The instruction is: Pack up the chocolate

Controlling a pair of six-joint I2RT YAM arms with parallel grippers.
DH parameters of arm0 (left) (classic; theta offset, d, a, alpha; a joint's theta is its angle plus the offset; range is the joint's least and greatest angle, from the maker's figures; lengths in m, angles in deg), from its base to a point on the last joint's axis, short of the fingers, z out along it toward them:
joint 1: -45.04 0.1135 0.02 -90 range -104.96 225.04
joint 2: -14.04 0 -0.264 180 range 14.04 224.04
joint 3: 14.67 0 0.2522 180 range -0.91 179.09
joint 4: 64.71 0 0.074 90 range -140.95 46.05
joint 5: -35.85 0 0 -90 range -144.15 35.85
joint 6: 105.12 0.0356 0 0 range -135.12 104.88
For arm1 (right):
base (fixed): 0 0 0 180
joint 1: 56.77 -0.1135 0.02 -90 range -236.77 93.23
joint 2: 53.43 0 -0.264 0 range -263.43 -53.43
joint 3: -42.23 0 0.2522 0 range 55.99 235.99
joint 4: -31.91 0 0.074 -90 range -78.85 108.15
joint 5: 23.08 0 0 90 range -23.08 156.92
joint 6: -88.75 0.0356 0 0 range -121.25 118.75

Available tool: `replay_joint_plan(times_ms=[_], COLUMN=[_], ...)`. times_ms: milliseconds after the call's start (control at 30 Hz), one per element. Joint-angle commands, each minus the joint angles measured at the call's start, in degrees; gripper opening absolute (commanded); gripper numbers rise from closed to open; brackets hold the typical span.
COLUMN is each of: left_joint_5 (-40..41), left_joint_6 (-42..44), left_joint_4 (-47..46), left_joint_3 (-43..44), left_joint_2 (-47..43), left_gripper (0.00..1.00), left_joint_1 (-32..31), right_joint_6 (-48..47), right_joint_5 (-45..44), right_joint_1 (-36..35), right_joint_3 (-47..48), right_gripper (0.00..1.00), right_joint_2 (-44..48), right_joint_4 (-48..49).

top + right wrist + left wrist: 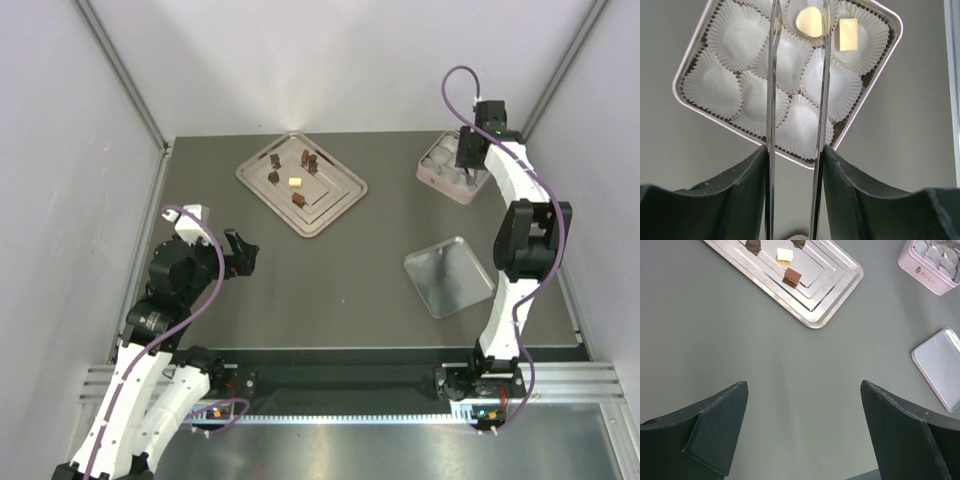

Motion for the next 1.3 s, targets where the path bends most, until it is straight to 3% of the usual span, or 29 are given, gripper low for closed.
replay_joint_plan(times_ms=[0,167,567,700,900,1267], left_joint_5=[0.20,0.55,0.73,0.73,1.08,1.17], left_joint_6=[0.22,0.30,0.30,0.30,0.22,0.30], left_joint_4=[-3.32,-3.23,-3.32,-3.32,-3.24,-3.32], left_joint_3=[0.40,0.48,0.48,0.57,0.48,0.48], left_joint_2=[-0.08,-0.17,-0.96,-1.14,-1.75,-1.75], left_gripper=[0.99,0.99,0.99,0.99,0.99,0.99], left_joint_1=[-0.05,-0.05,-0.05,-0.05,-0.05,-0.05], right_joint_6=[-0.91,-0.56,4.81,-1.76,-13.01,-19.63], right_joint_5=[1.15,3.26,7.83,14.68,13.28,10.47], right_joint_1=[-2.80,-7.03,-26.10,-31.45,-38.13,-42.37], right_joint_3=[0.69,-0.90,-8.63,-8.02,-7.05,-4.42], right_gripper=[0.45,0.45,0.45,0.47,0.47,0.50], right_joint_2=[6.63,8.92,13.14,10.25,5.94,0.93], right_joint_4=[2.02,2.11,8.08,8.53,6.50,6.24])
